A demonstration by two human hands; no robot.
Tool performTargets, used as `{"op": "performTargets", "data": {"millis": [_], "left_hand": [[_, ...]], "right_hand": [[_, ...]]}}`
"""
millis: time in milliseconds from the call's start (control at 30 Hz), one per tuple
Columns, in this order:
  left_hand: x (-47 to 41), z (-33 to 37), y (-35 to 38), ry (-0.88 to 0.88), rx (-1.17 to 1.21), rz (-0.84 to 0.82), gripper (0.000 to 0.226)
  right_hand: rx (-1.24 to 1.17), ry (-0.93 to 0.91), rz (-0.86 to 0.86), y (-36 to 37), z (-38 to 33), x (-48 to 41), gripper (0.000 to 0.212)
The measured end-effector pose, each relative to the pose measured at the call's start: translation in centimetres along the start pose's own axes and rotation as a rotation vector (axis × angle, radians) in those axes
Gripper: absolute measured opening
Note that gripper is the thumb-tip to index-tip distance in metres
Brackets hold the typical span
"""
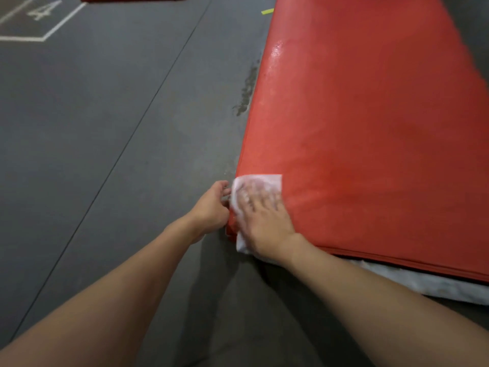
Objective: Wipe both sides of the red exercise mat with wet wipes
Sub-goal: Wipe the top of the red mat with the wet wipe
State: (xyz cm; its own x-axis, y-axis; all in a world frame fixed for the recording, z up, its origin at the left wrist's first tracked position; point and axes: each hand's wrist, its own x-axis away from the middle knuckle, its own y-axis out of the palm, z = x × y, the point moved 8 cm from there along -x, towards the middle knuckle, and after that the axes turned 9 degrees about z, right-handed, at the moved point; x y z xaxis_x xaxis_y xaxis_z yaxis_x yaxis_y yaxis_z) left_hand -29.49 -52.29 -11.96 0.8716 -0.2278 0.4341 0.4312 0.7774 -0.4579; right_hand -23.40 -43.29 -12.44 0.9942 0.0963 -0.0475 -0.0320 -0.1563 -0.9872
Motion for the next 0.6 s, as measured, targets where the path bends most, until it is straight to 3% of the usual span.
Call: {"op": "performTargets", "data": {"millis": [67,133,233,267,333,400,433,533,600], "left_hand": [[-0.2,0.3,-0.5,0.022,-0.067,0.023,0.067],[-0.2,0.4,-0.4,0.036,-0.084,0.023,0.07],[-0.1,0.4,0.1,-0.005,-0.032,-0.004,0.076],[-0.2,0.5,0.2,0.005,-0.044,0.004,0.073],[-0.5,0.9,-0.2,0.059,-0.179,0.045,0.064],[-0.7,1.0,-0.5,0.068,-0.263,0.055,0.07],[-0.6,1.0,-0.3,0.061,-0.266,0.041,0.074],[-0.3,1.4,0.4,0.068,-0.265,0.001,0.078],[-0.1,2.2,0.5,0.122,-0.331,0.015,0.076]], "right_hand": [[0.058,-0.271,-0.07,1.1,-2.3,1.1,0.063],[0.106,-0.328,-0.08,0.5,-0.4,0.3,0.063],[0.073,0.063,-0.034,-0.7,4.1,-1.5,0.064],[0.041,0.104,-0.004,-0.6,3.7,-1.4,0.061],[0.003,-0.09,-0.013,0.7,0.7,-0.2,0.06],[0.044,-0.35,-0.082,1.0,-0.1,1.3,0.059],[0.071,-0.361,-0.084,0.7,1.2,0.8,0.061],[0.066,0.031,-0.065,-0.6,6.1,-0.8,0.063],[0.012,0.017,-0.027,-0.3,4.7,-0.4,0.06]]}}
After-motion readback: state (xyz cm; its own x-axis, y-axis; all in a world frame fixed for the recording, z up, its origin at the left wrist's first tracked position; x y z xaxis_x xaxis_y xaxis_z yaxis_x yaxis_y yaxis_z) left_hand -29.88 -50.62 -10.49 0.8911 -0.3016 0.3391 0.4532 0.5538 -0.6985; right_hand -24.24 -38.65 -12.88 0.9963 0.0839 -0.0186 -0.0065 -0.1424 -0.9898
